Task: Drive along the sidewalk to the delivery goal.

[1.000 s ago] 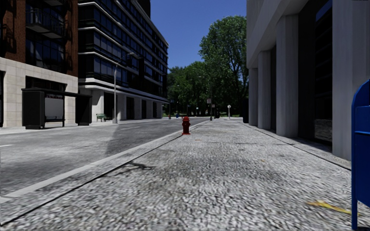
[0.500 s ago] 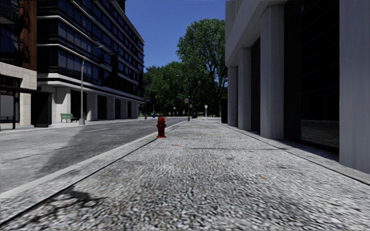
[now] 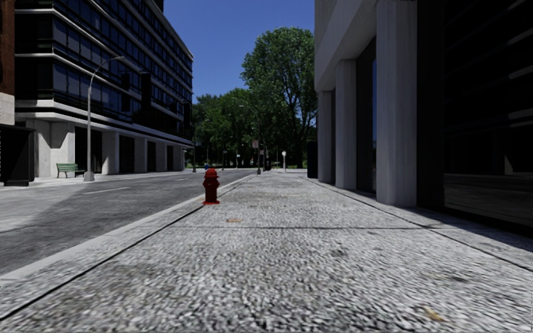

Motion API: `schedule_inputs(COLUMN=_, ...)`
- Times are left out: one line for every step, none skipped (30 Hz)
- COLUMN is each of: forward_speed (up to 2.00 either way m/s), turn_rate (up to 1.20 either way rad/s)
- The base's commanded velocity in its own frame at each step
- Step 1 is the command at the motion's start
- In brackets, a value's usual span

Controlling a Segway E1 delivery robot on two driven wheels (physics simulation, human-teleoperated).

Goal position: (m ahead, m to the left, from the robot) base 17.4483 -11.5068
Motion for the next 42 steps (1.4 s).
schedule_inputs(forward_speed=2.00, turn_rate=0.00)
schedule_inputs(forward_speed=2.00, turn_rate=0.00)
schedule_inputs(forward_speed=2.00, turn_rate=-0.10)
schedule_inputs(forward_speed=2.00, turn_rate=-0.16)
schedule_inputs(forward_speed=2.00, turn_rate=-0.20)
schedule_inputs(forward_speed=2.00, turn_rate=-0.21)
schedule_inputs(forward_speed=2.00, turn_rate=-0.21)
schedule_inputs(forward_speed=2.00, turn_rate=-0.22)
schedule_inputs(forward_speed=2.00, turn_rate=-0.23)
schedule_inputs(forward_speed=2.00, turn_rate=-0.24)
schedule_inputs(forward_speed=2.00, turn_rate=-0.26)
schedule_inputs(forward_speed=2.00, turn_rate=-0.26)
schedule_inputs(forward_speed=2.00, turn_rate=-0.27)
schedule_inputs(forward_speed=2.00, turn_rate=-0.27)
schedule_inputs(forward_speed=2.00, turn_rate=-0.27)
schedule_inputs(forward_speed=2.00, turn_rate=-0.27)
schedule_inputs(forward_speed=2.00, turn_rate=-0.27)
schedule_inputs(forward_speed=2.00, turn_rate=-0.28)
schedule_inputs(forward_speed=2.00, turn_rate=-0.28)
schedule_inputs(forward_speed=2.00, turn_rate=-0.28)
schedule_inputs(forward_speed=2.00, turn_rate=-0.28)
schedule_inputs(forward_speed=2.00, turn_rate=-0.05)
schedule_inputs(forward_speed=2.00, turn_rate=0.00)
schedule_inputs(forward_speed=2.00, turn_rate=0.00)
schedule_inputs(forward_speed=2.00, turn_rate=0.00)
schedule_inputs(forward_speed=2.00, turn_rate=0.00)
schedule_inputs(forward_speed=2.00, turn_rate=0.00)
schedule_inputs(forward_speed=2.00, turn_rate=0.00)
schedule_inputs(forward_speed=2.00, turn_rate=0.00)
schedule_inputs(forward_speed=2.00, turn_rate=0.00)
schedule_inputs(forward_speed=2.00, turn_rate=0.00)
schedule_inputs(forward_speed=2.00, turn_rate=0.00)
schedule_inputs(forward_speed=2.00, turn_rate=0.00)
schedule_inputs(forward_speed=2.00, turn_rate=0.00)
schedule_inputs(forward_speed=2.00, turn_rate=0.00)
schedule_inputs(forward_speed=2.00, turn_rate=0.00)
schedule_inputs(forward_speed=2.00, turn_rate=0.00)
schedule_inputs(forward_speed=2.00, turn_rate=0.00)
schedule_inputs(forward_speed=2.00, turn_rate=0.00)
schedule_inputs(forward_speed=2.00, turn_rate=0.00)
schedule_inputs(forward_speed=2.00, turn_rate=0.00)
schedule_inputs(forward_speed=2.00, turn_rate=0.00)
